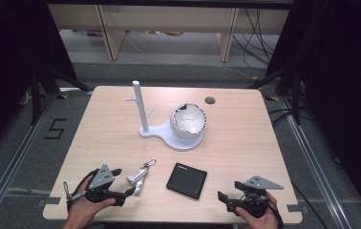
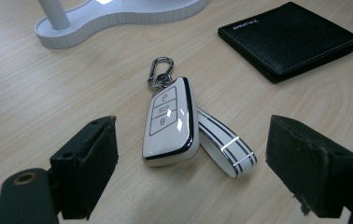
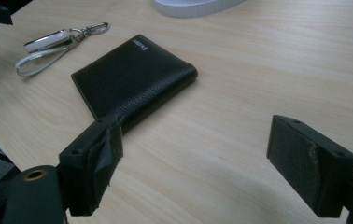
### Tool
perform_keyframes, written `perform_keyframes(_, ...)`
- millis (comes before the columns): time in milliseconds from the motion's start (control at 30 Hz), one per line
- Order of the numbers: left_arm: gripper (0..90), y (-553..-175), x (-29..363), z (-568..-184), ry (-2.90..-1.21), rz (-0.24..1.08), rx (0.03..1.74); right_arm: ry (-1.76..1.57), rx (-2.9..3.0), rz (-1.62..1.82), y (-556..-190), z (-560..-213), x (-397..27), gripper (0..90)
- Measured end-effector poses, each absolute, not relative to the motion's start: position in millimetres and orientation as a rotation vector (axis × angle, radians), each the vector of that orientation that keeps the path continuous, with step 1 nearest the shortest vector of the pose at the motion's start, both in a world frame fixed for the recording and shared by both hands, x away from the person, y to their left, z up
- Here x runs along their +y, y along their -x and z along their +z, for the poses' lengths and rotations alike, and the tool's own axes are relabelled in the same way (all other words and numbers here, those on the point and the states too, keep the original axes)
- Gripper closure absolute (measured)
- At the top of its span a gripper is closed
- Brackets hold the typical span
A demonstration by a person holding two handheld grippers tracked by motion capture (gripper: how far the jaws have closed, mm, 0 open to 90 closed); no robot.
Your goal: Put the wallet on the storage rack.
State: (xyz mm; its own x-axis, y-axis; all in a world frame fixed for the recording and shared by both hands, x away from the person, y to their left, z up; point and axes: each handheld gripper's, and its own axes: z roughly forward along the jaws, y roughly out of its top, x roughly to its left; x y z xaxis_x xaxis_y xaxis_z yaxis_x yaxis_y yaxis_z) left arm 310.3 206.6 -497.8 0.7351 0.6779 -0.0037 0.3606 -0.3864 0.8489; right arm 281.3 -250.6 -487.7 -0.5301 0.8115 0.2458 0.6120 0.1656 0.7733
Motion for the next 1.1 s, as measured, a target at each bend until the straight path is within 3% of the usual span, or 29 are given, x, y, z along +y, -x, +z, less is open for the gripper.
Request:
perform_keyframes(333, 16.4, -315.2, 199.0, -492.9, -1.980, 0.433, 0.771, -1.458, 2.211, 1.350, -277.8, -485.4, -248.3, 20.7)
perform_keyframes(433, 22.0, -316.6, 194.7, -489.2, -1.990, 0.432, 0.752, -1.465, 2.207, 1.365, -278.0, -485.7, -248.1, 20.9)
perform_keyframes(533, 40.0, -318.1, 188.6, -486.0, -2.017, 0.411, 0.729, -1.465, 2.221, 1.355, -280.1, -486.5, -250.4, 21.1)
perform_keyframes(567, 40.0, -319.0, 185.9, -485.4, -2.025, 0.408, 0.714, -1.465, 2.221, 1.355, -280.1, -486.5, -250.4, 21.1)
perform_keyframes(767, 66.3, -325.5, 165.7, -482.5, -2.087, 0.382, 0.634, -1.478, 2.214, 1.381, -280.7, -487.0, -250.1, 21.5)
perform_keyframes(1100, 85.8, -353.0, 127.1, -484.6, -2.211, 0.345, 0.566, -1.575, 2.222, 1.426, -281.6, -489.1, -246.7, 22.6)
